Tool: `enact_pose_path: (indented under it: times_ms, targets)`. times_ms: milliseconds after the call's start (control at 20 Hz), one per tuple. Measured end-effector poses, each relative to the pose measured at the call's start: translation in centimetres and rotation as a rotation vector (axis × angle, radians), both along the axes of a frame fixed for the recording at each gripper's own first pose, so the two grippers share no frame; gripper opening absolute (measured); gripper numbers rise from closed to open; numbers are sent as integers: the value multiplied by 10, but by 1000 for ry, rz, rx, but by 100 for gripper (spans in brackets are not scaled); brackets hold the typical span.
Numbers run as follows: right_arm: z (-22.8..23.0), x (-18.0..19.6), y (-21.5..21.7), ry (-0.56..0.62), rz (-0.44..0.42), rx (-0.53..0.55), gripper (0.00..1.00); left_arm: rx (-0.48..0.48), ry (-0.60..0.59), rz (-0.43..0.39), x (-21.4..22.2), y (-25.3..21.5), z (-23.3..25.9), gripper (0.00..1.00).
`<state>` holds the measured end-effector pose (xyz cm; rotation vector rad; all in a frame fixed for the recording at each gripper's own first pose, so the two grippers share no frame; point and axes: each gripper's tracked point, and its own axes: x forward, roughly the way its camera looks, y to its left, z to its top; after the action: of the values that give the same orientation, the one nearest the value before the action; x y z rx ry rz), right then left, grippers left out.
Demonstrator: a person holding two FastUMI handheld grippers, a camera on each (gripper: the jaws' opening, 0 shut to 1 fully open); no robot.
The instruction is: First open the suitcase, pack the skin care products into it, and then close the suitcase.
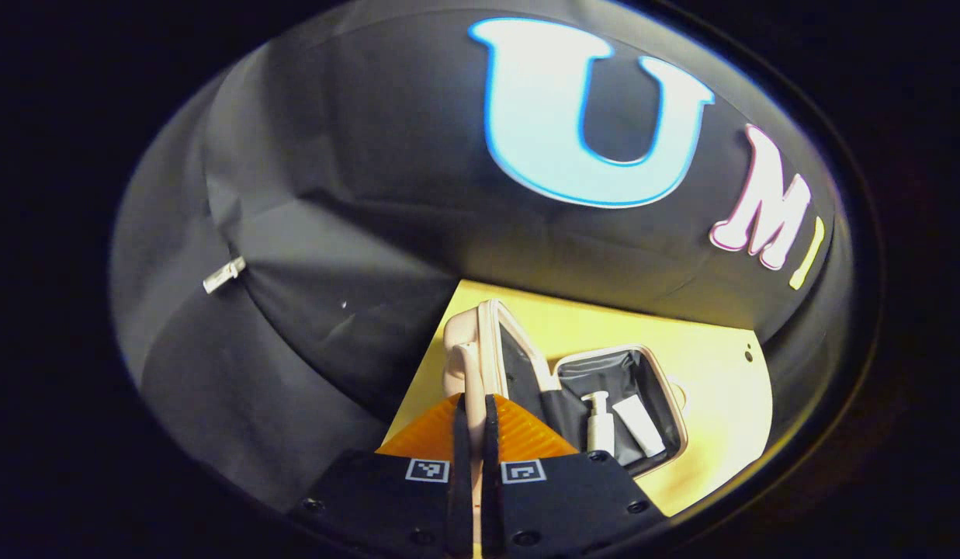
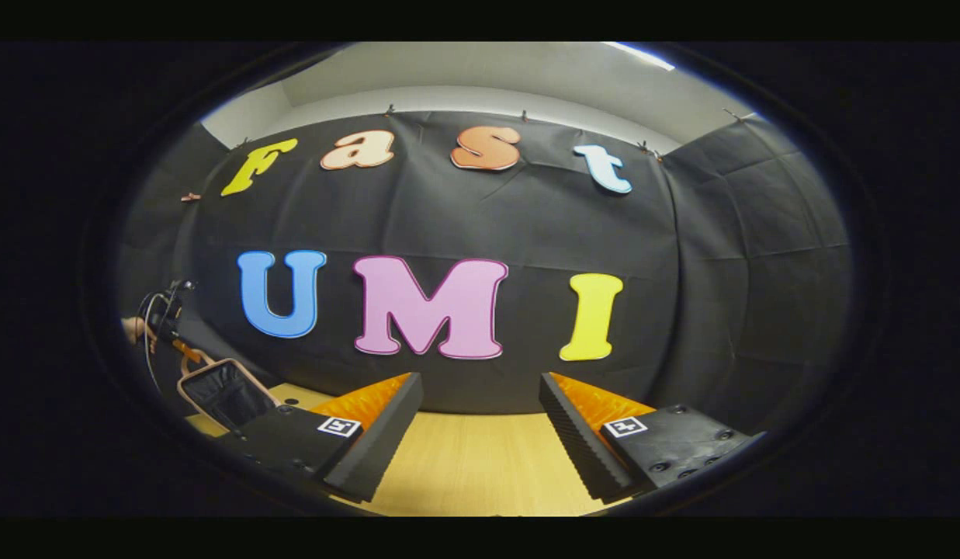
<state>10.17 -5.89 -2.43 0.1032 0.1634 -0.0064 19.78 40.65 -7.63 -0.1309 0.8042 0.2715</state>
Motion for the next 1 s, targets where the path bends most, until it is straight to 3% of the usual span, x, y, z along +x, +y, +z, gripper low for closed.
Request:
enact_pose_path:
  times_ms: [300, 400, 600, 850, 1000]
  targets:
    - [-27, 3, -40, 31, 13, -59, 98, 231, 39, -159, 42, -93, 27, 10]
    - [-41, 3, -49, 47, 31, -64, 97, 269, 48, -197, 54, -128, 31, 10]
    - [-70, -2, -58, 106, 82, -43, 97, 251, 45, -289, 75, -217, 18, 10]
    - [-85, -1, -89, 111, 65, -10, 97, 100, 40, -298, 95, -312, -34, 10]
    - [-103, 1, -107, 122, 48, -18, 97, 69, 59, -313, 99, -350, -78, 10]
